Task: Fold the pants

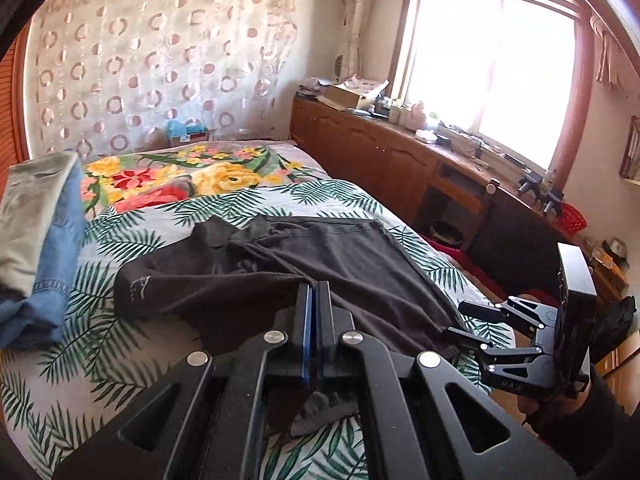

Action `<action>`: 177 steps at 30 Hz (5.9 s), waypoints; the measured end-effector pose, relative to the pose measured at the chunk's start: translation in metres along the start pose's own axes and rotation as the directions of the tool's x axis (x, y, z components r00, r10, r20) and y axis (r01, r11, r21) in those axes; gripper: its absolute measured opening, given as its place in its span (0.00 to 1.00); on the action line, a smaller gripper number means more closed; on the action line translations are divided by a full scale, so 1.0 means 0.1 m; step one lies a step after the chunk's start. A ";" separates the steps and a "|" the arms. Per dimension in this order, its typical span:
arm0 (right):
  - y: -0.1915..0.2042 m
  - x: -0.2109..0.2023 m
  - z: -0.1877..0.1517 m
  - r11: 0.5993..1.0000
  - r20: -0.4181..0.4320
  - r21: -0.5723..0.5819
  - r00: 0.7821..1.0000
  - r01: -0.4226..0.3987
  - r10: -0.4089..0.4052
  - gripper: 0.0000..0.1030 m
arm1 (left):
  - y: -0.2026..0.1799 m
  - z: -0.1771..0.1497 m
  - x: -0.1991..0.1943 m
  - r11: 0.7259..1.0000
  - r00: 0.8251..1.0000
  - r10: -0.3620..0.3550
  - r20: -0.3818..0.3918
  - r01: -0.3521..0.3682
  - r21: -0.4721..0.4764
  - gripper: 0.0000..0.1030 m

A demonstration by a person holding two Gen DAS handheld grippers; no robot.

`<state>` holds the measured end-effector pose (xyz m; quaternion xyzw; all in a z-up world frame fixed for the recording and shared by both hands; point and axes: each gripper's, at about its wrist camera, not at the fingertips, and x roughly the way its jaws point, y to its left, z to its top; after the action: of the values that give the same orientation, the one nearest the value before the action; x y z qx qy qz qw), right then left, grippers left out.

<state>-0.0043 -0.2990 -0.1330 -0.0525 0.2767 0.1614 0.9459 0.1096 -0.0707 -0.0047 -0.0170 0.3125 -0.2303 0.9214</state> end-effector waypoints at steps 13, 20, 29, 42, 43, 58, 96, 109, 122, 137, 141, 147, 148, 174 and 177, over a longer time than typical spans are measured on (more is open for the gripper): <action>-0.05 -0.01 -0.05 1.000 -0.006 0.016 1.000 0.012 -0.012 0.47 | -0.16 0.02 0.26 1.000 0.998 -0.005 -0.064 0.005 0.004 0.03; -0.07 0.05 0.00 1.000 -0.013 0.019 1.000 0.006 -0.006 0.47 | 0.02 -0.13 0.10 0.998 0.997 0.061 -0.050 -0.062 -0.013 0.60; 0.12 0.16 0.09 0.999 -0.015 -0.008 0.999 -0.043 0.043 0.42 | 0.37 -0.44 0.00 0.986 0.985 0.151 -0.081 -0.155 -0.052 0.77; 0.44 0.33 0.31 0.991 -0.007 -0.044 0.992 -0.129 0.129 0.40 | 0.39 -0.85 0.14 0.983 0.971 0.168 -0.170 -0.179 -0.050 0.77; 0.45 0.35 0.32 0.989 -0.011 -0.044 0.990 -0.138 0.138 0.40 | 0.40 -0.87 0.15 0.983 0.971 0.165 -0.172 -0.177 -0.057 0.77; 0.63 0.88 0.39 0.972 -0.104 0.015 0.966 -0.235 0.235 0.30 | 0.46 -0.95 0.14 0.981 0.974 0.157 -0.163 -0.173 -0.085 0.77; 0.44 -0.05 0.38 0.999 0.129 -0.036 0.991 -0.035 0.039 0.06 | 0.04 -0.42 0.22 0.994 0.991 0.102 -0.082 -0.105 -0.024 0.77; 0.42 -0.19 0.19 1.000 0.110 0.010 0.994 0.009 -0.011 0.06 | -0.18 -0.44 0.46 0.997 0.989 0.083 -0.123 -0.083 0.005 0.77; 0.27 -0.12 0.02 0.998 0.014 0.066 1.000 0.019 -0.020 0.06 | -0.30 -0.49 0.64 0.995 0.982 0.096 -0.164 -0.089 0.048 0.77; 0.17 -0.08 0.05 0.993 -0.048 0.115 0.999 -0.005 0.011 0.06 | -0.27 -0.61 0.79 0.993 0.965 0.115 -0.234 -0.104 0.060 0.77; 0.16 -0.10 0.02 0.993 -0.052 0.118 0.998 -0.013 0.019 0.06 | -0.24 -0.60 0.77 0.994 0.968 0.111 -0.226 -0.102 0.051 0.77; 0.19 -0.18 0.01 0.994 -0.043 0.108 0.999 0.000 0.004 0.11 | -0.15 -0.53 0.56 0.993 0.979 0.121 -0.166 -0.118 0.027 0.77; 0.20 -0.20 0.03 0.994 -0.033 0.106 0.999 0.009 -0.006 0.16 | -0.11 -0.51 0.50 0.992 0.980 0.129 -0.150 -0.128 0.022 0.77; 0.80 0.60 0.89 0.979 -0.047 -0.052 0.980 -0.197 0.195 0.55 | 0.48 -0.39 -0.29 0.966 0.968 0.251 0.013 -0.250 -0.061 0.77; 0.90 0.70 0.99 0.969 -0.066 -0.080 0.971 -0.234 0.229 0.54 | 0.52 -0.40 -0.32 0.965 0.967 0.254 0.019 -0.252 -0.073 0.77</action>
<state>0.0714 -0.1766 -0.0887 -0.0654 0.3000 0.2811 0.9092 0.0857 -0.0059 -0.0277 -0.0122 0.3067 -0.0995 0.9465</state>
